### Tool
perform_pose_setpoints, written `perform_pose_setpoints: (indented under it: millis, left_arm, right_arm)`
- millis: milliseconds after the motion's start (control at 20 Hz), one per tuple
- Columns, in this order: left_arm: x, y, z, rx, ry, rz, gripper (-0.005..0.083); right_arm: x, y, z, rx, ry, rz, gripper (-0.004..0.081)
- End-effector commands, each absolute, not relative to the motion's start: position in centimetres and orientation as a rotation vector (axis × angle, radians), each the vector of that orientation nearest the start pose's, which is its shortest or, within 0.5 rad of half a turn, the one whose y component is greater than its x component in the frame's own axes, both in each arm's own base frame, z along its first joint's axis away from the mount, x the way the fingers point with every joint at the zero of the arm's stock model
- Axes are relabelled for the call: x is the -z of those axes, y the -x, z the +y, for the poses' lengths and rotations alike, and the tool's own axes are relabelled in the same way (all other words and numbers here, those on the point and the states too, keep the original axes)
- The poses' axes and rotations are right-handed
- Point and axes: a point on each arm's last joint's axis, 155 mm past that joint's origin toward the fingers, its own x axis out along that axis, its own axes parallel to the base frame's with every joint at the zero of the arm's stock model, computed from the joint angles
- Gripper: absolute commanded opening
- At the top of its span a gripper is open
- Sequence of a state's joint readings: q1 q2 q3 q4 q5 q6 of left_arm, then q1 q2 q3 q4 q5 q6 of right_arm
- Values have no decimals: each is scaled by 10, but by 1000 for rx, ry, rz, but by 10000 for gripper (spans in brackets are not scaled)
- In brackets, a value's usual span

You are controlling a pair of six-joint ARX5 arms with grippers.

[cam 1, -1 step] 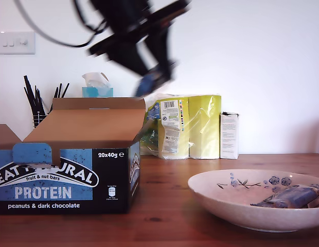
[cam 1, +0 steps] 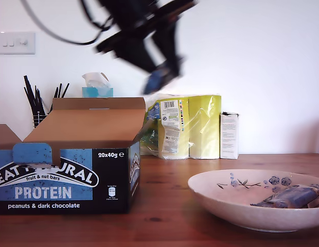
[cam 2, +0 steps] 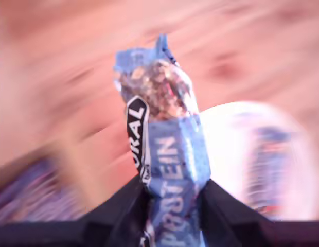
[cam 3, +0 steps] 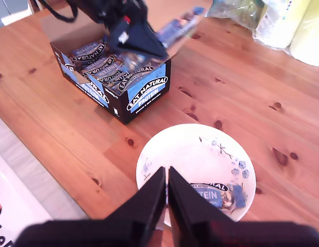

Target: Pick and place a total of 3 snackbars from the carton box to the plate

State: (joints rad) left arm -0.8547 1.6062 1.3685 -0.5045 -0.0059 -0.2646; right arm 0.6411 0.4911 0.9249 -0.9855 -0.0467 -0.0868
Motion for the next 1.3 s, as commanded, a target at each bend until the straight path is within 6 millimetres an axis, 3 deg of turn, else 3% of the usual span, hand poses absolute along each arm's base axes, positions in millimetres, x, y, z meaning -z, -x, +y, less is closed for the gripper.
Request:
perform_pose_setpoints:
  millis: [0,200,450,650,800,1150,1250]
  left_arm:
    - [-192,-304,-371,746,-93,766,148]
    - [-159,-296,-416,832,-159,735,148]
    - [-104,-295,-444,862,-214,765,148]
    - [-62,-290,-441,847,-267,844,148]
    - [-43,-288,-438,836,-291,884,148]
    - [-30,-284,-432,826,-315,925,157]
    - [-29,-283,-431,826,-318,930,312]
  right_arm:
    - [-255,-150,122,-690,234,510,-13]
    - [-258,-142,116,-689,226,483,-13]
    - [-257,-139,113,-685,228,486,-13]
    - [-257,-140,113,-686,232,485,-13]
    - [-257,-140,113,-686,232,484,-13]
    - [-258,-140,114,-687,232,483,-13]
    - [-258,-140,114,-687,232,482,-13]
